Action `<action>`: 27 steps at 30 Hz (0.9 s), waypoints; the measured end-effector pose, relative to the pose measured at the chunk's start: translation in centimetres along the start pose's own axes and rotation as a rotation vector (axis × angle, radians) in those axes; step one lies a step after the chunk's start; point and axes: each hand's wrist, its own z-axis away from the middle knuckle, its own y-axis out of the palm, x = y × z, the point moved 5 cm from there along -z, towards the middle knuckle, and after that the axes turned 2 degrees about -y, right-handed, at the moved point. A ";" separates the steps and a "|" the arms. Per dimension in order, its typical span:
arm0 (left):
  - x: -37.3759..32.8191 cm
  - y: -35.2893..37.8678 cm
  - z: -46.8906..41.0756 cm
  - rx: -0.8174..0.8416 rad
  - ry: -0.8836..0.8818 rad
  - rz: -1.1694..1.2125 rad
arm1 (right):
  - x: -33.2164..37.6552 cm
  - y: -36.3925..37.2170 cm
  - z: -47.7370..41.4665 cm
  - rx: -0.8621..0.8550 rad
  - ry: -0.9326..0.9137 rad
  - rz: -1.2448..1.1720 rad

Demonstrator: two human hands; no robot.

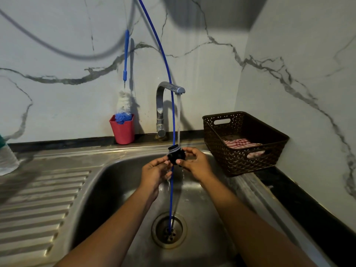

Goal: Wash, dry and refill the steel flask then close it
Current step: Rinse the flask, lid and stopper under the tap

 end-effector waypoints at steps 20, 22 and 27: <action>0.0 0.2 -0.3 0.040 0.040 -0.065 | -0.3 -0.6 0.6 0.116 0.066 -0.116; 0.1 0.5 -0.3 0.068 0.045 -0.083 | -0.3 -0.7 0.6 0.138 0.037 -0.066; 0.0 1.1 0.1 0.143 0.140 -0.128 | -0.2 -0.6 0.6 0.159 0.033 -0.117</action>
